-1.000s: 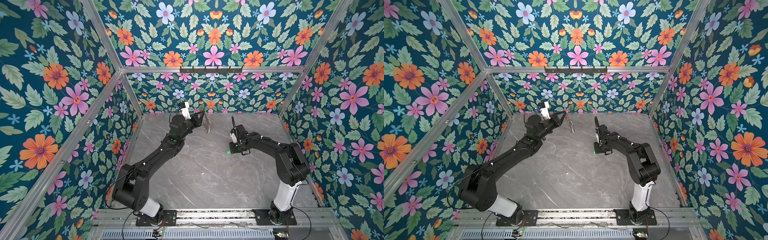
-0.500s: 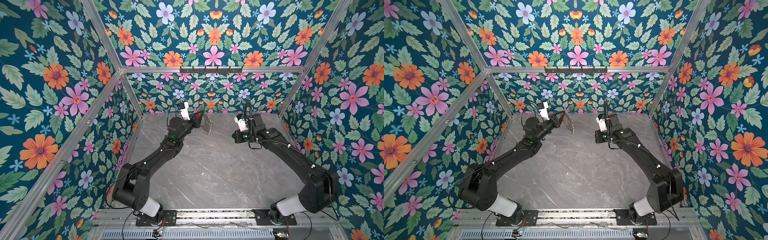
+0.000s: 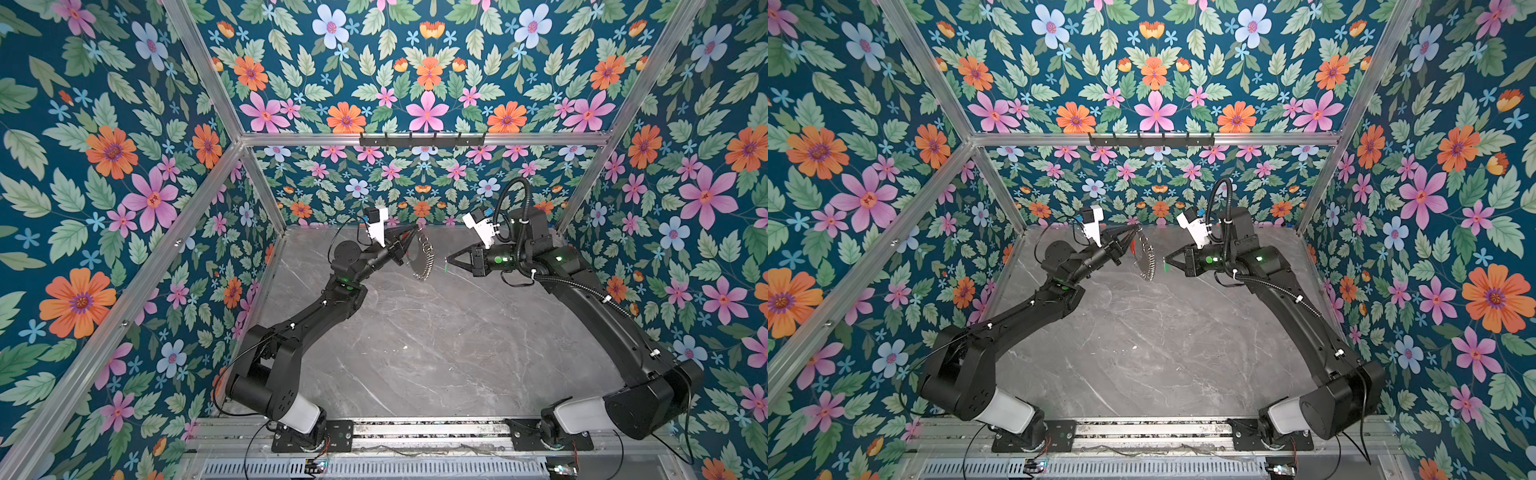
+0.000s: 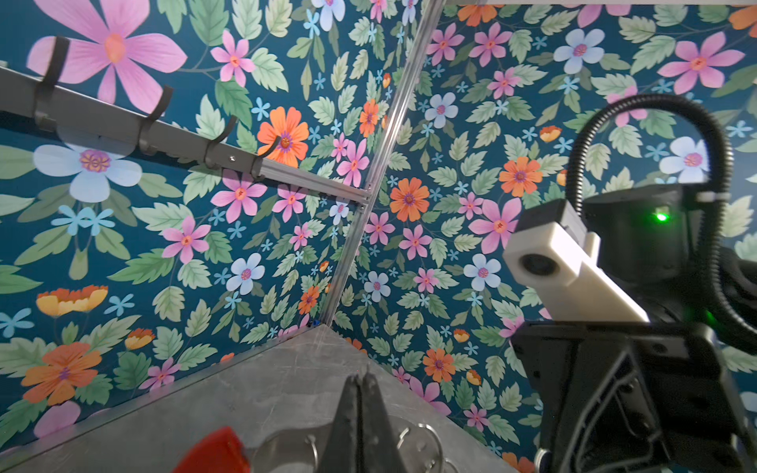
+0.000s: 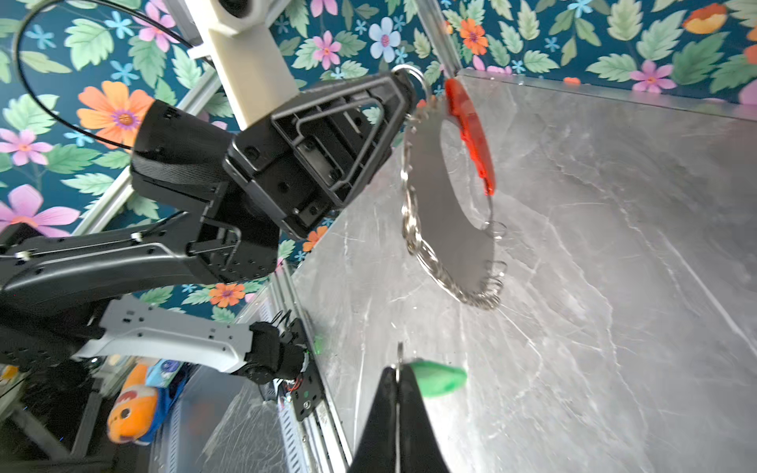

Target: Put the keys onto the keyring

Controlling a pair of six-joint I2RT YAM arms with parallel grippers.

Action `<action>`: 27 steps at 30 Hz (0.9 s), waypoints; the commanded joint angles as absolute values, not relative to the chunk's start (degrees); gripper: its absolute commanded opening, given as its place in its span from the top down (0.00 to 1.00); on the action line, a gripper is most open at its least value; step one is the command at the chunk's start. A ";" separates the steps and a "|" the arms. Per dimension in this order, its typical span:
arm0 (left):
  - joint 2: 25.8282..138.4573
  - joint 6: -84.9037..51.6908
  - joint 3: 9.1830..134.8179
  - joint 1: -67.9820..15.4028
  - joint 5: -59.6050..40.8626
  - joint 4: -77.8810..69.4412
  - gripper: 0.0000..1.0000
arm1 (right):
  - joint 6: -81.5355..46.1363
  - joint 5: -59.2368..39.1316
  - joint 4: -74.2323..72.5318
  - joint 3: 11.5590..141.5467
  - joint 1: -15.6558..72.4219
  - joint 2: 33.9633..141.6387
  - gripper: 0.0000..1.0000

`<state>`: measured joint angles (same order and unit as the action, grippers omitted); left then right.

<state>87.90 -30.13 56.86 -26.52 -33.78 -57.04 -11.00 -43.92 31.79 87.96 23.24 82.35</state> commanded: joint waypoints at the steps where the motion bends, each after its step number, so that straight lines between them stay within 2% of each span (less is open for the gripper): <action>1: 87.21 -30.99 56.00 -26.46 -37.09 -64.45 1.00 | -11.66 -48.08 33.74 91.10 23.92 84.20 1.00; 11: 86.03 -32.74 54.61 -26.54 -39.77 -64.51 1.00 | -13.96 -46.44 33.68 97.09 24.76 88.84 1.00; 15: 85.10 -31.95 53.54 -26.46 -36.45 -62.30 1.00 | -16.60 -33.90 36.59 97.08 24.03 90.05 1.00; 19: 82.81 -27.21 52.69 -26.46 -33.17 -55.40 1.00 | -20.22 -25.69 37.64 88.25 21.80 89.67 1.00; 24: 82.28 -26.68 51.64 -26.46 -33.25 -54.85 1.00 | -20.03 -14.71 41.85 77.46 21.77 89.68 1.00; 27: 83.23 -27.86 51.65 -26.46 -33.77 -55.64 1.00 | -20.75 -11.60 44.37 73.08 21.73 91.10 1.00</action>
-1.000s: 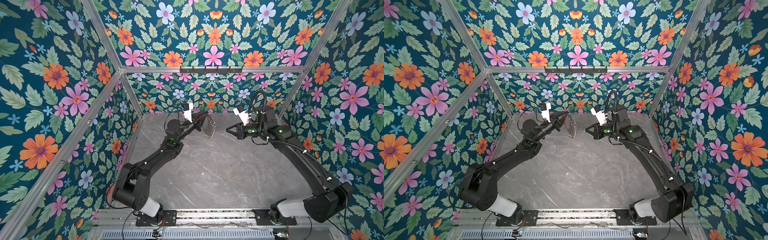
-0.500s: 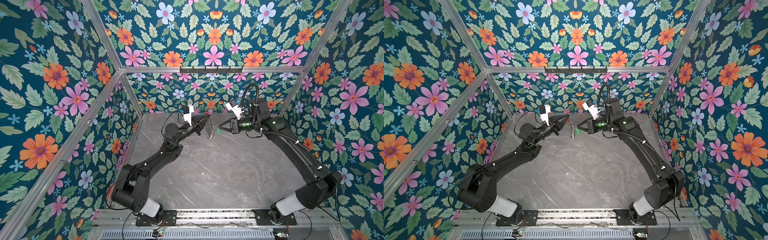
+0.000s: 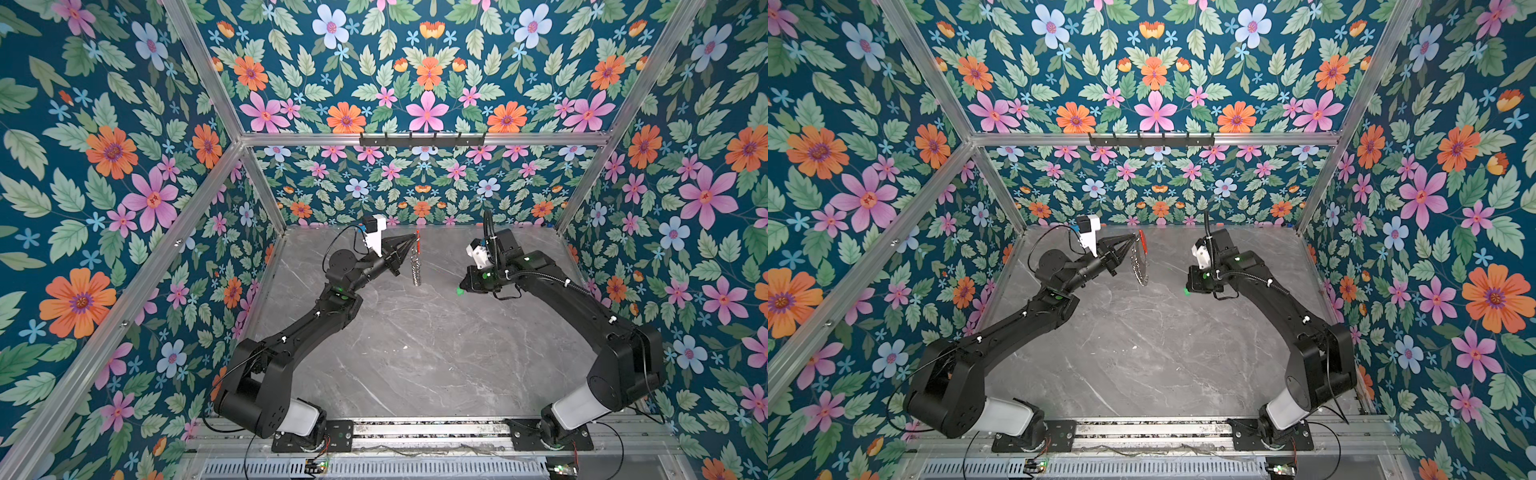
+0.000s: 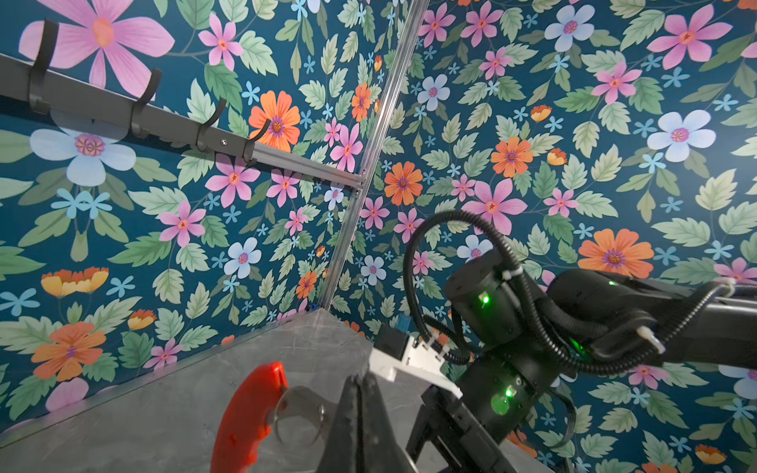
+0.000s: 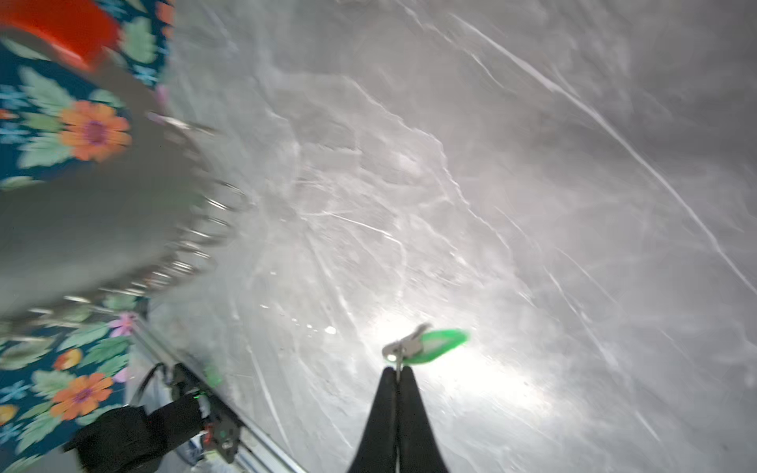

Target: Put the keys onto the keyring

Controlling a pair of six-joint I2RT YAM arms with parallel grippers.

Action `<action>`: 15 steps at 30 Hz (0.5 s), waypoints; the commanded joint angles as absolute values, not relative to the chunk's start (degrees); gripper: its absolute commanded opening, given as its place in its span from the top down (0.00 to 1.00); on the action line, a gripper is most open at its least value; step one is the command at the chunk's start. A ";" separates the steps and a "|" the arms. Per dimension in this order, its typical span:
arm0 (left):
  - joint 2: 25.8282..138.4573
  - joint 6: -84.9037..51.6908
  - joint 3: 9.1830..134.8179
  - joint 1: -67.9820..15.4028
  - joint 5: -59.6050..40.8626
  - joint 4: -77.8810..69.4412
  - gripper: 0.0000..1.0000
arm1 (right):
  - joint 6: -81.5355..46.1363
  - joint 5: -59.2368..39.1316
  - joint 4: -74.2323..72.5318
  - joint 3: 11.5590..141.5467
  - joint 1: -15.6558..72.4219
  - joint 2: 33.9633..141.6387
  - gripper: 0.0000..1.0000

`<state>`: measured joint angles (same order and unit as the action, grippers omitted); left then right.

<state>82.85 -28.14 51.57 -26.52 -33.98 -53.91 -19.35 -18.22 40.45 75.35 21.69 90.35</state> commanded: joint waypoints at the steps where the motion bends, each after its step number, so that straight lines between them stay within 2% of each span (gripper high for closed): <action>1: 83.63 -28.58 51.64 -26.46 -33.83 -56.23 1.00 | -21.17 -11.17 44.71 71.83 21.80 91.92 1.00; 5: 85.13 -30.59 51.68 -26.46 -34.42 -57.89 1.00 | -21.65 -9.67 45.43 71.56 21.75 99.23 1.00; 11: 85.69 -31.60 51.42 -26.46 -34.43 -58.31 1.00 | -20.70 -7.73 49.29 81.73 20.94 113.95 1.00; 15: 85.20 -31.30 50.89 -26.46 -33.87 -58.01 1.00 | -20.80 -8.06 50.27 86.69 20.32 117.68 1.00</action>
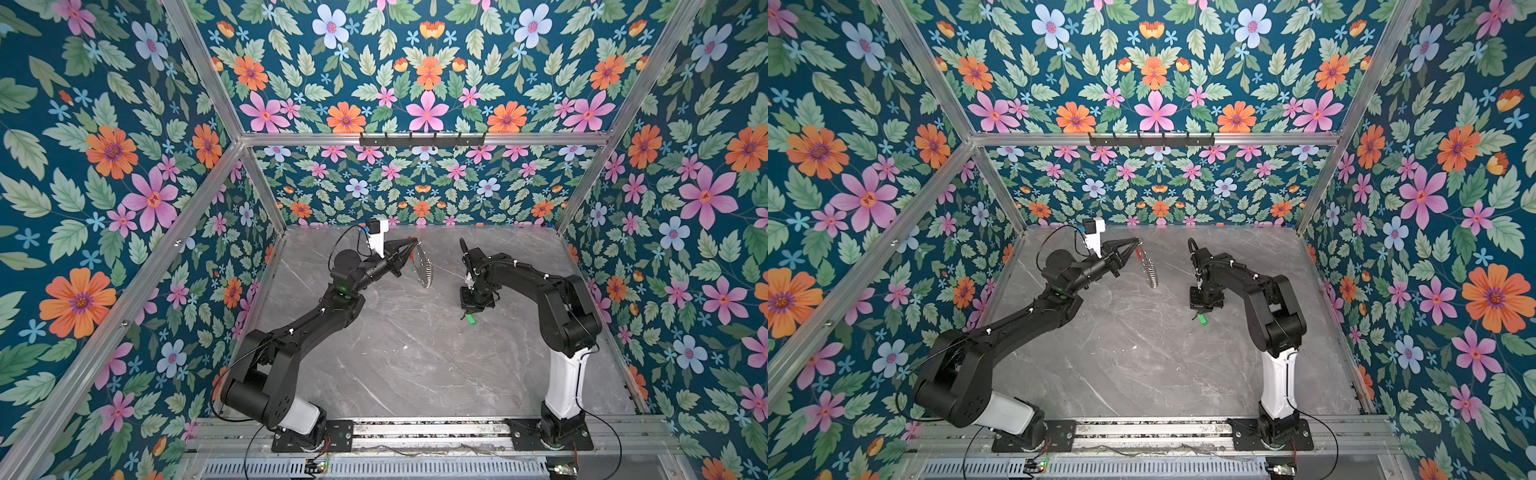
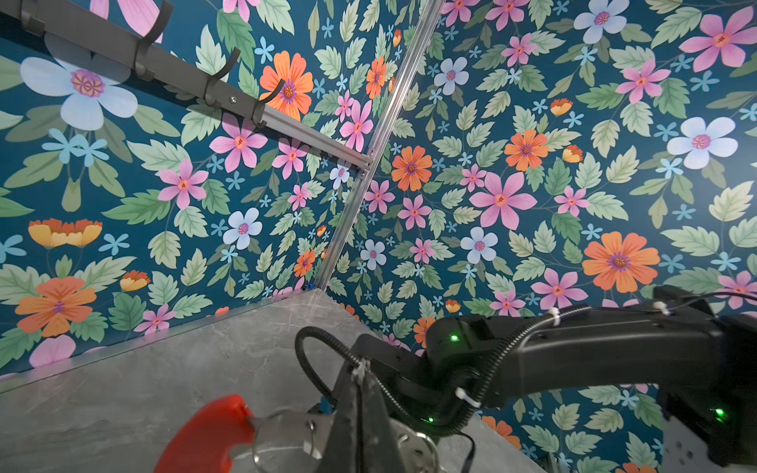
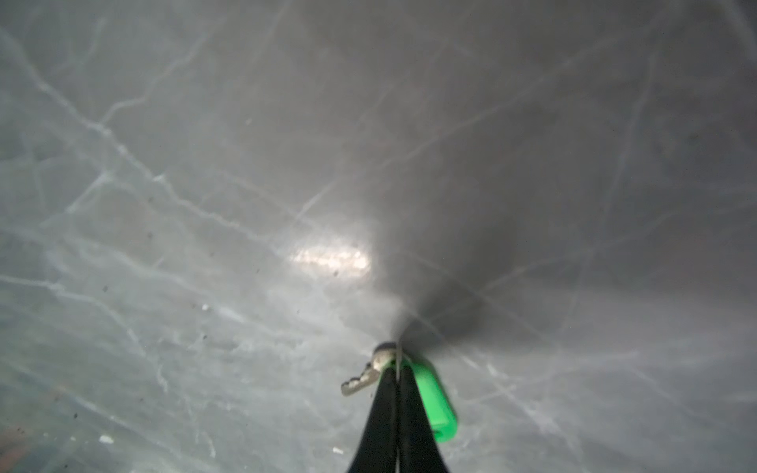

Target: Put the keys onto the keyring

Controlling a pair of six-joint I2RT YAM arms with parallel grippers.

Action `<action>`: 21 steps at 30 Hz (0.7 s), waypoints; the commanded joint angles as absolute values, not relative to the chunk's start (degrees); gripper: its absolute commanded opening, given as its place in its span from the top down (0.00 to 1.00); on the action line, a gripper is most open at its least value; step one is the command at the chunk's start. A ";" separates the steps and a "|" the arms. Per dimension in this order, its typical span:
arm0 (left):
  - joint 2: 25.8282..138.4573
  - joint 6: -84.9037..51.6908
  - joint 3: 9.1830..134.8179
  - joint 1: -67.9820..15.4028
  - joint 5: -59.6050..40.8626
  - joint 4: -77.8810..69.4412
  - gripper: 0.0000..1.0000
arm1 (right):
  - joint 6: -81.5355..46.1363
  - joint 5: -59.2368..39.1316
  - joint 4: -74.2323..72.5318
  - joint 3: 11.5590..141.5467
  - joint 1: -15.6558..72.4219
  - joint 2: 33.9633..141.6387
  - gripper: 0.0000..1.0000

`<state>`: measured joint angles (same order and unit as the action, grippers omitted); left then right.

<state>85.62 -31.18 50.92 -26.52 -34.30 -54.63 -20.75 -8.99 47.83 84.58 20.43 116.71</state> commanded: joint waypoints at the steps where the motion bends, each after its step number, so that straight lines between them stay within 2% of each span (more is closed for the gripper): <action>1: 85.27 -31.20 50.81 -26.46 -33.80 -57.98 1.00 | -20.87 -8.40 50.26 87.28 20.22 117.76 0.94; 4: 85.85 -31.17 50.93 -26.46 -33.73 -58.09 1.00 | -21.18 -9.96 50.61 88.65 19.60 117.16 0.69; 7: 86.75 -32.16 51.32 -26.46 -33.94 -59.09 1.00 | -21.21 -11.17 50.02 87.87 18.53 115.34 0.59; 21: 87.19 -34.62 51.17 -26.54 -34.28 -60.03 1.00 | -24.31 -24.06 36.78 71.61 17.08 109.31 0.55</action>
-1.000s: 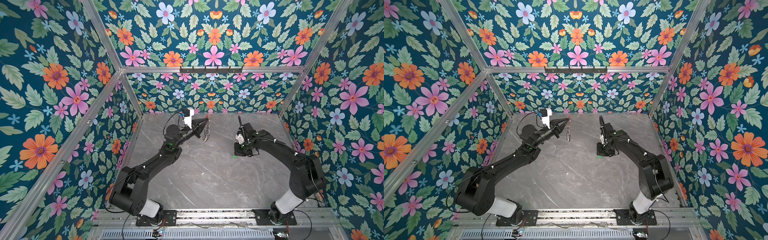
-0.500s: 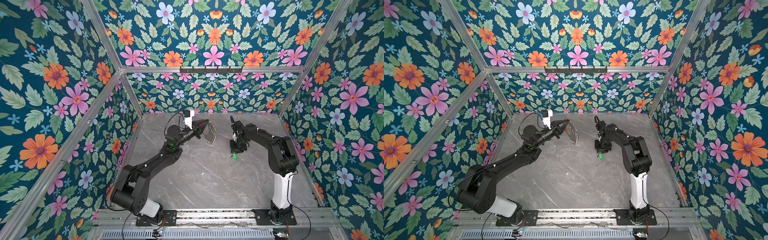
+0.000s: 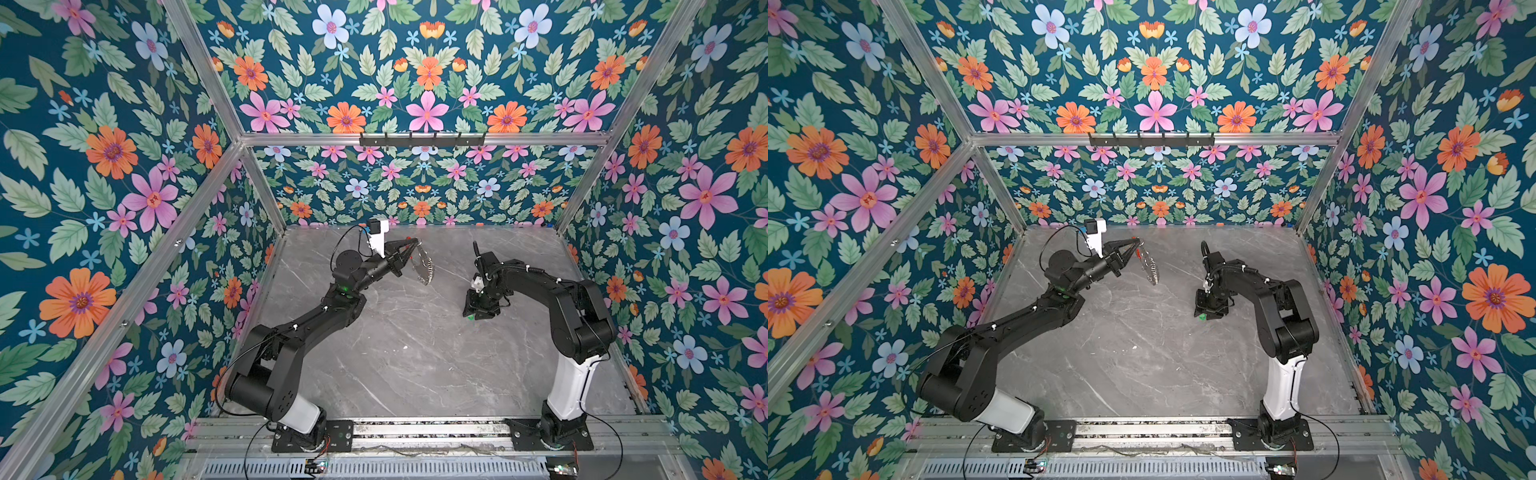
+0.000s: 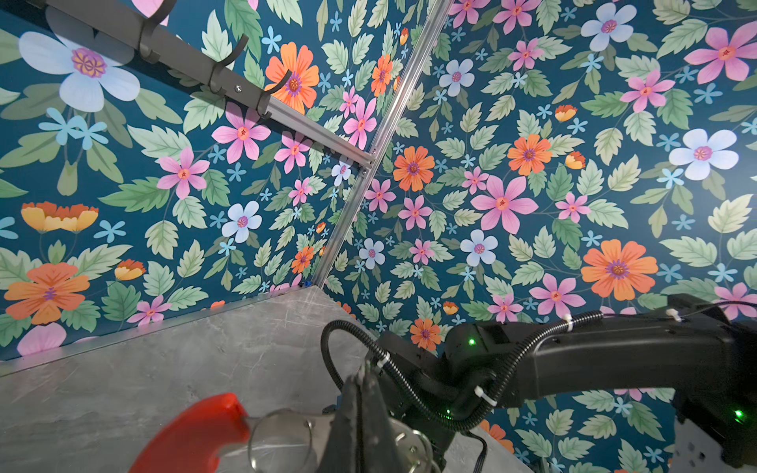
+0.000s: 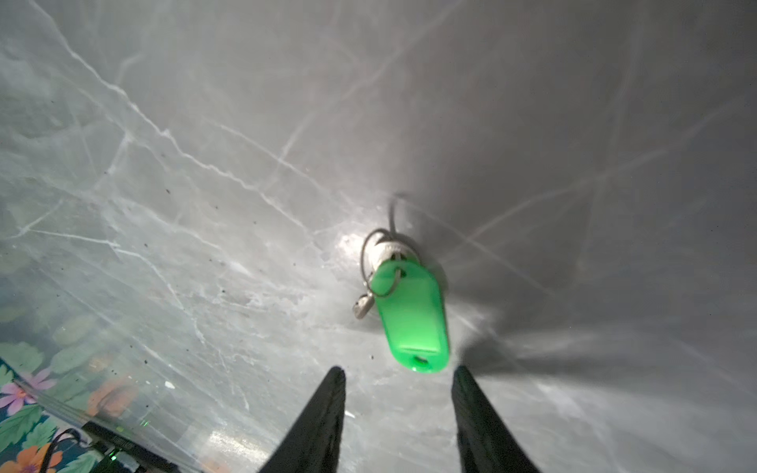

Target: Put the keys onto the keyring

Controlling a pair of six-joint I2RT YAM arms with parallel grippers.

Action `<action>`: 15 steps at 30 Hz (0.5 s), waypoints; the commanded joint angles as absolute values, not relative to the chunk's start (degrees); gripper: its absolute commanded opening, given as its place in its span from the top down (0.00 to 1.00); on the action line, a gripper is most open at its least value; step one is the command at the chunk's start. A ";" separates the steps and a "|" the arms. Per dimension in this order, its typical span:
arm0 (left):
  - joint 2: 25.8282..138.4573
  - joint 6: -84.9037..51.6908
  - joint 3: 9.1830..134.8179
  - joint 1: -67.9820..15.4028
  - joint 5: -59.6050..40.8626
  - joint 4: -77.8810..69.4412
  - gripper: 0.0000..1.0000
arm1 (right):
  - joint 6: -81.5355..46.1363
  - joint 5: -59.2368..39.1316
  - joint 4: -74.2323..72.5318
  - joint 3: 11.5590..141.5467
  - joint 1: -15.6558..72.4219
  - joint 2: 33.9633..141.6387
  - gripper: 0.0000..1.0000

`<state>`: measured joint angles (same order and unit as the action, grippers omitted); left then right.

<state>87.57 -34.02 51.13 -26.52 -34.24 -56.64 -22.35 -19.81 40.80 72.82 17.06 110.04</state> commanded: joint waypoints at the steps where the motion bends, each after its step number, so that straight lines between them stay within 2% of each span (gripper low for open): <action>1: 87.01 -34.71 51.15 -26.54 -34.34 -60.05 1.00 | -24.49 -24.71 36.14 71.25 17.14 109.25 0.55; 15: 85.92 -34.64 50.80 -26.62 -33.90 -59.38 1.00 | -25.96 -25.75 34.99 77.60 18.65 114.36 0.56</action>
